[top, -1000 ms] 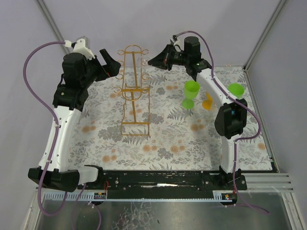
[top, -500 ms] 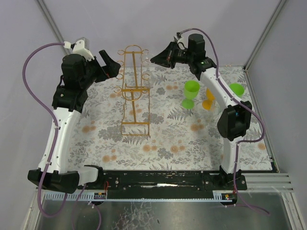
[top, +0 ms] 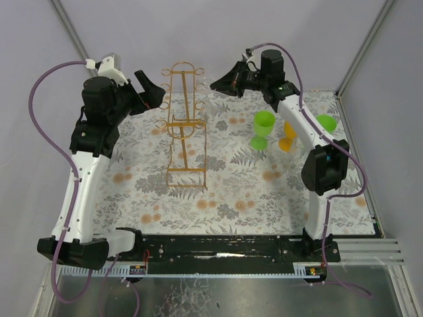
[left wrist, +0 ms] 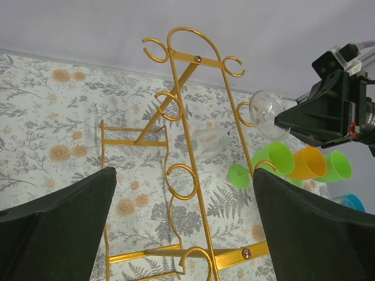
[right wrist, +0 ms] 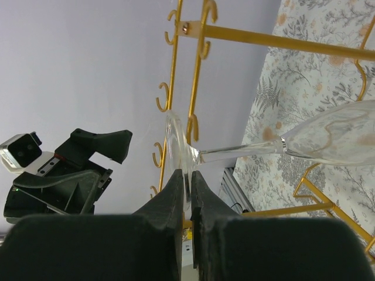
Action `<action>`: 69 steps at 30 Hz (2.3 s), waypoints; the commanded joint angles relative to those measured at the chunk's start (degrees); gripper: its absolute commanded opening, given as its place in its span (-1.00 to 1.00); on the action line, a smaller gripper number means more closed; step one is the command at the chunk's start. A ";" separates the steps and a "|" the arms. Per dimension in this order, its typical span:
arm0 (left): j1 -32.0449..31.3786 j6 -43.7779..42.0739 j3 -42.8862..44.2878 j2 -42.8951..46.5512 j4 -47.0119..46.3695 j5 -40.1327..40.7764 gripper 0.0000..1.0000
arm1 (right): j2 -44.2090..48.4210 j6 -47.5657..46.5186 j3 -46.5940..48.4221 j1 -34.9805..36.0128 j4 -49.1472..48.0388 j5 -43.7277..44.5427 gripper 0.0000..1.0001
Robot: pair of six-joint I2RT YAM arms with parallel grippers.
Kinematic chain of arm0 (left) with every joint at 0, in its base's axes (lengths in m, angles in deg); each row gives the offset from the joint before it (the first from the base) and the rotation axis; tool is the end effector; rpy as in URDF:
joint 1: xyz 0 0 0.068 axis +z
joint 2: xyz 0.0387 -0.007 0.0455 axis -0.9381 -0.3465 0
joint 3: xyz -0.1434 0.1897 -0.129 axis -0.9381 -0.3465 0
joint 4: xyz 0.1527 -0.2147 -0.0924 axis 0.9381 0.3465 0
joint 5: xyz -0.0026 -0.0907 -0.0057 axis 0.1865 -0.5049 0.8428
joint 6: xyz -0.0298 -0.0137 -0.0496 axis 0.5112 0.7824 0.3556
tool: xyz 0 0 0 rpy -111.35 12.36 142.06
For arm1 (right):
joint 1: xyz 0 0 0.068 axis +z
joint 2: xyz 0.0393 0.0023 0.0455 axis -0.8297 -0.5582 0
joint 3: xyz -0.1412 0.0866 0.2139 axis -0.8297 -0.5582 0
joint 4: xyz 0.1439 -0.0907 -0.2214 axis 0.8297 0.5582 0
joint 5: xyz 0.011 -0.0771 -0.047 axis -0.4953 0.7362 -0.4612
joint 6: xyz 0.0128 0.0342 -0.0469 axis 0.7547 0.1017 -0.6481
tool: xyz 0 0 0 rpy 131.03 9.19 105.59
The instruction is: Take the wine glass off the wine glass rack
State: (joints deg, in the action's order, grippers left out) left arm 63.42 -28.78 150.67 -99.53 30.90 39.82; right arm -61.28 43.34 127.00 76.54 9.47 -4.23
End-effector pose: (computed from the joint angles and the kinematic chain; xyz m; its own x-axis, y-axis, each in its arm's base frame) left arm 0.2740 -0.0369 0.4745 -0.2942 -0.3458 -0.8910 0.1574 0.9020 -0.4021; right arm 0.4610 0.2062 0.3879 -0.8951 0.3393 -0.2893 -0.2423 0.1746 0.9544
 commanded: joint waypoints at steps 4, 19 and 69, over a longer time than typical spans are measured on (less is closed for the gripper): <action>0.46 3.13 2.82 0.28 -2.26 -10.53 0.96 | 13.48 -4.01 -8.22 -2.75 -3.09 1.38 -1.00; -9.32 19.84 1.73 -1.68 -15.84 -43.87 0.81 | 45.65 -20.08 -28.04 -4.27 6.05 7.25 -1.00; -17.55 32.11 -5.69 -4.81 -30.73 -52.59 -0.32 | 48.94 -23.73 -34.39 11.10 -3.67 16.28 -1.00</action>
State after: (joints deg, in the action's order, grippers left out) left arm 46.70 0.40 145.43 -105.78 5.85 -8.37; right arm -13.06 20.72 90.80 86.90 13.12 10.48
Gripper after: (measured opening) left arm 0.412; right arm 0.098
